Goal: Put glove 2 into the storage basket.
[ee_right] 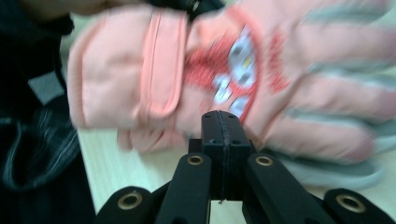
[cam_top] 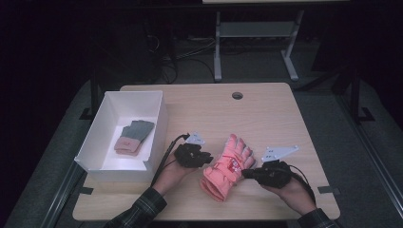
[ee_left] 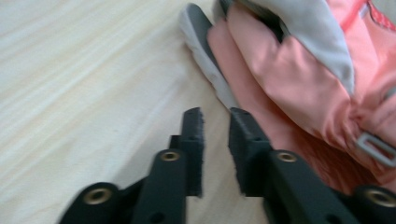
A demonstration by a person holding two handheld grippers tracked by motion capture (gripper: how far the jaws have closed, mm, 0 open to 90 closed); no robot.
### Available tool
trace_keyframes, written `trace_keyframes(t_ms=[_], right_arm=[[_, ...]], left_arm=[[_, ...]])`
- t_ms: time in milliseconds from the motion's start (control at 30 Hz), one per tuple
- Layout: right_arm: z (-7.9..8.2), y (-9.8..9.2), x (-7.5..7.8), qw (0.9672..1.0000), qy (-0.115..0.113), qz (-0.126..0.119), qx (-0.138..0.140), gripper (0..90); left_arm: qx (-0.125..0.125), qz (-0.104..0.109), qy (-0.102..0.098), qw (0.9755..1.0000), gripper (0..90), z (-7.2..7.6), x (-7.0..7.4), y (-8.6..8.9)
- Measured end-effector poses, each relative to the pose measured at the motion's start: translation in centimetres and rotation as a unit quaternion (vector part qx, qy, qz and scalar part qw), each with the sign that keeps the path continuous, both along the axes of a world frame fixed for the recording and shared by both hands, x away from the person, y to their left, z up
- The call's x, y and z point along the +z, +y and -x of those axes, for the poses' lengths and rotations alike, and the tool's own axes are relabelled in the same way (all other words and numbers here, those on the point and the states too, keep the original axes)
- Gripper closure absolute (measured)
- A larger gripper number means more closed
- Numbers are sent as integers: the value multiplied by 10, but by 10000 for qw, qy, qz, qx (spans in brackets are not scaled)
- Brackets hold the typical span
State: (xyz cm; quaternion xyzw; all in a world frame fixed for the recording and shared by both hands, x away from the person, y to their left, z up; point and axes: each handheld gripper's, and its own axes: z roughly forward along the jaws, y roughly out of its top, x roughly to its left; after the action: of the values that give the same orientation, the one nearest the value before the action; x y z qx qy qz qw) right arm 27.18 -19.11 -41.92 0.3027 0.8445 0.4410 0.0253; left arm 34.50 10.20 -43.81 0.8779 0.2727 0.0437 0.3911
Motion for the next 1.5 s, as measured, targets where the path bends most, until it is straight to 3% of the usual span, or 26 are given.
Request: trace_keyframes(t_ms=[200,367,500,867,1000,1100,1333,1500], right_arm=[[-15,7,13,9992,-304,-113,-221,900],[-25,17,10,9991,-349,-100,-234,900],[-29,23,0,9990,-335,166,-246,900],[-34,33,-22,9990,-47,336,-278,900],[-33,36,-25,9986,41,422,-326,900],[-33,38,-28,9980,-79,545,-296,900],[-33,39,-31,9979,-72,568,-311,900],[-33,39,-32,9979,-85,559,-310,900]], left_arm=[[277,81,-16,9996,507,-7,11,4],[463,397,-38,9981,364,-10,24,8],[354,550,-14,9979,307,-9,32,9],[-106,597,104,9981,150,2,45,-4],[-216,547,228,9980,135,2,40,-15],[-281,473,310,9980,133,0,33,-22],[-328,301,540,9975,131,-10,16,-34],[-302,318,712,9965,131,-15,6,-41]])
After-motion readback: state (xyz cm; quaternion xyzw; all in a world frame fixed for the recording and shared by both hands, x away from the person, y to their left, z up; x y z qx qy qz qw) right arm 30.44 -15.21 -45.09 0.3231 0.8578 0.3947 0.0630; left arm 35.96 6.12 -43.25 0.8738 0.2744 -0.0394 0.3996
